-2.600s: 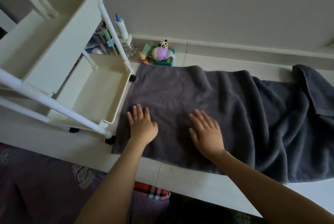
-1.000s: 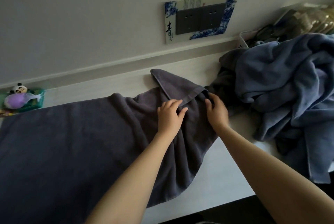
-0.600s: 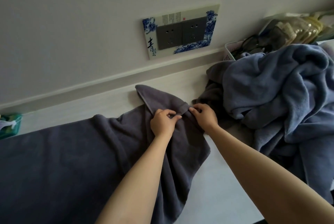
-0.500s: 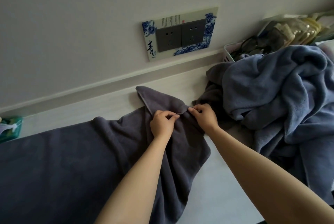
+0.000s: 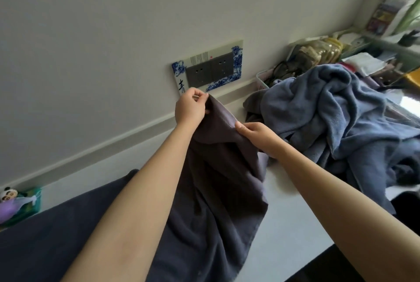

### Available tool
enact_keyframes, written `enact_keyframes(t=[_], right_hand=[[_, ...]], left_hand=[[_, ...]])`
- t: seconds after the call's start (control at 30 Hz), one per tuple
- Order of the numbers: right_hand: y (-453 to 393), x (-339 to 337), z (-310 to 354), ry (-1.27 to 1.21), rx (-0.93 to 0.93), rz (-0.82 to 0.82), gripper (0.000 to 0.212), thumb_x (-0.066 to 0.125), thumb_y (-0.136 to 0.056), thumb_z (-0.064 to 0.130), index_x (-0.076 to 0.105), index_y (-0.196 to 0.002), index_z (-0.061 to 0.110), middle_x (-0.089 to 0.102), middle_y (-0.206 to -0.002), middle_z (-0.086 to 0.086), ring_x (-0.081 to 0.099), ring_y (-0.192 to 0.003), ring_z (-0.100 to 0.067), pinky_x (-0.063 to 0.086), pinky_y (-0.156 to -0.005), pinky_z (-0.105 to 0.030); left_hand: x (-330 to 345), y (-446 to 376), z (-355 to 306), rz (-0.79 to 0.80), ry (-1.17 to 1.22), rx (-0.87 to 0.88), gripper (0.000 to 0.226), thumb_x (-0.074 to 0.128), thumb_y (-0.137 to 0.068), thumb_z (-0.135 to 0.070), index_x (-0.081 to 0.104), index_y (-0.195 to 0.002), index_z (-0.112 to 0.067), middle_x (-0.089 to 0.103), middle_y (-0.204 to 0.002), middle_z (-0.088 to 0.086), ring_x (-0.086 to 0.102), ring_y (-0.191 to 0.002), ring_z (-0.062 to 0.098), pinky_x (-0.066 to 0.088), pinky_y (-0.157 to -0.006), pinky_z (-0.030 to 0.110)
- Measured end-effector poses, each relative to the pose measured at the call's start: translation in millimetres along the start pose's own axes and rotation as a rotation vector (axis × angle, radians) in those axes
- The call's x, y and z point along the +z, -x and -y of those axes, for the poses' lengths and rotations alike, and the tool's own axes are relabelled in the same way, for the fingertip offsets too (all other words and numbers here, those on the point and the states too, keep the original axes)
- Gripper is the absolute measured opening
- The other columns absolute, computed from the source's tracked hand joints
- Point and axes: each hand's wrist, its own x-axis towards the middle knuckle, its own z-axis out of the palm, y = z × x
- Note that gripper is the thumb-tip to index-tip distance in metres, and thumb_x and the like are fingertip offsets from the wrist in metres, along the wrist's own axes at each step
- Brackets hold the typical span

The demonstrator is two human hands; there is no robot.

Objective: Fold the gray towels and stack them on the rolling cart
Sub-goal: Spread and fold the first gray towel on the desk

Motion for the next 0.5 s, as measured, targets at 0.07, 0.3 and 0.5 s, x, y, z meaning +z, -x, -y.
enact_keyframes(t=[0.07,0.3,0.5], right_hand=[[14.3,-16.0,0.5,-0.064,0.065,0.048,0.072,0.062,-0.063,0.07,0.067,-0.085,0.001,0.065,-0.071,-0.012,0.059,-0.066,-0.018,0.048,-0.065,-0.032],[59.3,-92.4,-14.8,-0.301,0.154,0.107,0.078,0.083,-0.053,0.054,0.066,-0.103,-0.003,0.07,-0.101,-0.019,0.066,-0.096,-0.029,0.051,-0.091,-0.04],[91.6,-180.2,-18.7,-0.005,0.109,-0.228,0.028,0.067,-0.079,0.043,0.064,-0.076,0.016,0.066,-0.076,-0.004,0.06,-0.07,-0.016,0.049,-0.069,-0.03]], left_hand=[[4.4,-4.0,-10.7,0.011,0.002,0.046,0.015,0.057,-0.09,-0.029,0.055,-0.076,-0.028,0.065,-0.082,-0.005,0.067,-0.071,0.017,0.058,-0.073,0.043],[30.0,-18.0,-61.9,0.025,0.086,0.102,0.02,0.061,-0.087,-0.028,0.053,-0.068,-0.028,0.063,-0.077,-0.006,0.066,-0.08,0.021,0.057,-0.074,0.045],[97.7,-12.2,-126.5,0.122,0.279,0.1,0.016,0.06,-0.09,-0.023,0.055,-0.075,-0.022,0.064,-0.096,0.007,0.064,-0.089,0.024,0.059,-0.074,0.043]])
